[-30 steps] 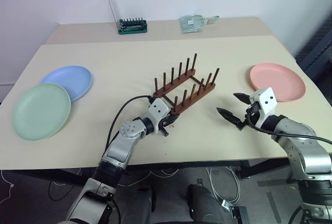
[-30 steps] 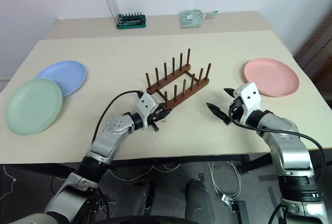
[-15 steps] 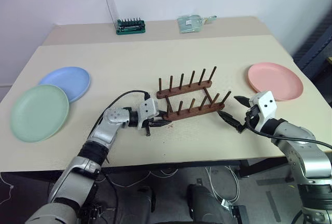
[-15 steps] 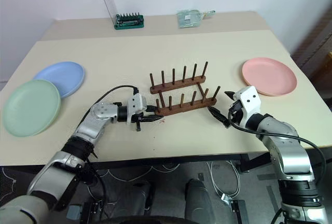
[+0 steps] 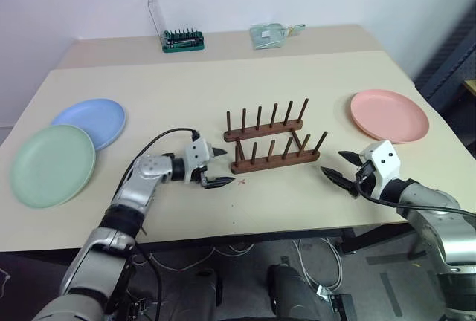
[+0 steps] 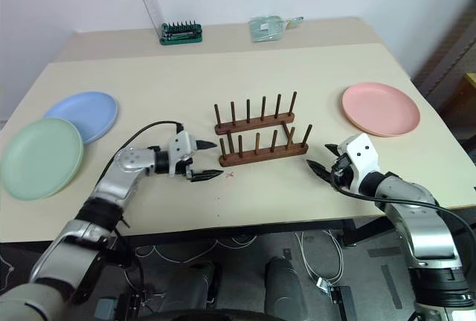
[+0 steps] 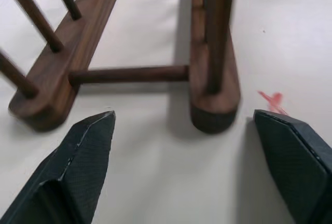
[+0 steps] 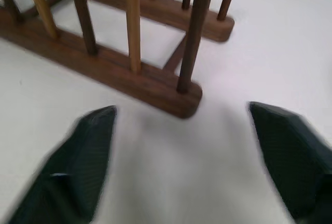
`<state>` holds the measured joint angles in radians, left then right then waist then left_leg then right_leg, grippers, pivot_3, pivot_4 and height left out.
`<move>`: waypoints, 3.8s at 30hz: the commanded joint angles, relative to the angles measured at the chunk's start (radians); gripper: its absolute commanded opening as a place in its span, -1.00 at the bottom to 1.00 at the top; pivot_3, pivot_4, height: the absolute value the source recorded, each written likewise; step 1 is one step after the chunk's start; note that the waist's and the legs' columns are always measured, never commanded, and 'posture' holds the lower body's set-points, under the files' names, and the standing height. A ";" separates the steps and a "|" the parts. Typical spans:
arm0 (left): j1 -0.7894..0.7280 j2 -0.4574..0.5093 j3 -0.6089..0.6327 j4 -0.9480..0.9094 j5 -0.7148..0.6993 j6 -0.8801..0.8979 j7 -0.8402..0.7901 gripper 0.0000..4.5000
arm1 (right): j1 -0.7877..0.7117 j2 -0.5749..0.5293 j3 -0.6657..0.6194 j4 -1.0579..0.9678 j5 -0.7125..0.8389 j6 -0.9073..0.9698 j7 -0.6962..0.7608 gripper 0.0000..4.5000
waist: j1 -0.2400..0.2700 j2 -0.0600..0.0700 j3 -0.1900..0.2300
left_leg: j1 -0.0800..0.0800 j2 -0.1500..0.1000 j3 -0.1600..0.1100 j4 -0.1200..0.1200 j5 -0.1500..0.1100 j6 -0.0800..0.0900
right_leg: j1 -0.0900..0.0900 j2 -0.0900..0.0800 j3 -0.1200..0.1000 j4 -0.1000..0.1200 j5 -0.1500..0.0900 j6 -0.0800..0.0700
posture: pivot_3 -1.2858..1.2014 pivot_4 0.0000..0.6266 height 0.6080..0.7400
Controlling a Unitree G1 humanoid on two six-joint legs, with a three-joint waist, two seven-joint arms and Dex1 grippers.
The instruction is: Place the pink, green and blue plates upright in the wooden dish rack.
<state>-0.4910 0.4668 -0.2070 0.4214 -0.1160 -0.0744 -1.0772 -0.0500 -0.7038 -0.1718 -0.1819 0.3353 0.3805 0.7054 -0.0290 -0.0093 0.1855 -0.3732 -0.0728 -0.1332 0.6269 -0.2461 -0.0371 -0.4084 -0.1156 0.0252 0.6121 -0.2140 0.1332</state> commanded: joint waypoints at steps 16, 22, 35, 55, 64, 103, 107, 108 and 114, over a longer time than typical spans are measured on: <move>0.121 -0.123 -0.069 -0.240 0.061 0.294 0.215 -0.94 | -0.183 0.067 0.228 0.135 -0.226 0.012 -0.073 -1.00 | 0.042 0.002 -0.002 | -0.001 -0.003 -0.001 0.004 0.000 0.000 | 0.003 -0.003 0.000 -0.002 -0.002 0.002 | 0.03 -0.52 1.00; 0.019 -0.185 -0.013 -0.035 0.129 0.195 0.438 -0.94 | -0.337 0.140 0.277 0.343 -0.340 -0.052 -0.180 -1.00 | 0.038 0.000 -0.004 | 0.000 -0.004 -0.001 0.004 0.000 0.000 | 0.004 -0.003 0.000 -0.002 -0.002 0.002 | 0.03 -0.52 1.00; -0.095 -0.227 0.040 0.191 0.143 0.115 0.632 -0.94 | -0.467 0.180 0.274 0.519 -0.400 -0.183 -0.195 -1.00 | 0.015 0.001 -0.005 | 0.001 -0.004 -0.002 0.002 0.000 0.000 | 0.004 -0.002 -0.001 0.000 -0.001 0.001 | 0.03 -0.52 1.00; -0.073 -0.219 -0.062 0.089 0.158 0.110 0.375 -0.98 | -0.380 -0.147 0.133 0.585 -0.497 -0.260 -0.203 0.98 | 0.034 0.001 -0.005 | -0.001 -0.005 -0.001 0.003 0.000 0.000 | 0.004 -0.003 0.000 -0.002 -0.002 0.002 | 0.03 -0.52 1.00; -0.225 -0.258 -0.006 0.380 0.222 0.072 0.588 -0.98 | -0.438 -0.141 0.157 0.686 -0.543 -0.304 -0.240 0.98 | 0.033 0.001 -0.005 | -0.001 -0.005 -0.001 0.003 0.000 0.000 | 0.004 -0.003 0.000 -0.002 -0.005 0.007 | 0.03 -0.52 1.00; 0.004 -0.220 0.008 -0.255 -0.046 0.130 0.225 -0.98 | -0.635 0.073 -0.173 0.045 0.473 0.250 -0.156 -0.97 | 0.029 0.001 0.002 | -0.007 -0.003 -0.007 0.003 0.000 0.000 | 0.001 -0.003 -0.002 -0.004 -0.003 0.002 | 0.03 -0.52 1.00; 0.008 -0.220 0.007 -0.259 -0.048 0.131 0.225 -0.98 | -0.670 0.115 -0.177 0.105 0.563 0.359 -0.173 -0.97 | 0.034 0.001 0.002 | -0.008 -0.004 -0.006 0.003 0.000 0.000 | -0.001 -0.003 -0.002 -0.004 -0.002 0.002 | 0.03 -0.52 1.00; 0.009 -0.219 0.008 -0.261 -0.049 0.132 0.225 -0.98 | -0.679 0.123 -0.179 0.123 0.572 0.376 -0.180 -0.97 | 0.034 0.001 0.002 | -0.008 -0.004 -0.005 0.003 0.000 0.000 | -0.001 -0.003 -0.003 -0.004 -0.002 0.002 | 0.03 -0.52 1.00; 0.027 -0.212 0.012 -0.286 -0.062 0.148 0.222 -0.98 | -0.708 0.146 -0.192 0.179 0.598 0.415 -0.191 -0.97 | 0.030 0.002 0.002 | -0.017 -0.004 -0.004 0.004 0.000 0.000 | -0.013 -0.003 -0.002 0.000 -0.002 0.002 | 0.03 -0.52 1.00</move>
<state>-0.4675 0.2510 -0.2032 0.1802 -0.1601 0.0742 -0.8485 -0.7173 -0.5643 -0.3262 0.0092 0.8981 0.7991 0.5150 0.0014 -0.0078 0.1876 -0.3909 -0.0770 -0.1371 0.6305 -0.2458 -0.0376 -0.4222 -0.1183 0.0233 0.6121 -0.2156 0.1346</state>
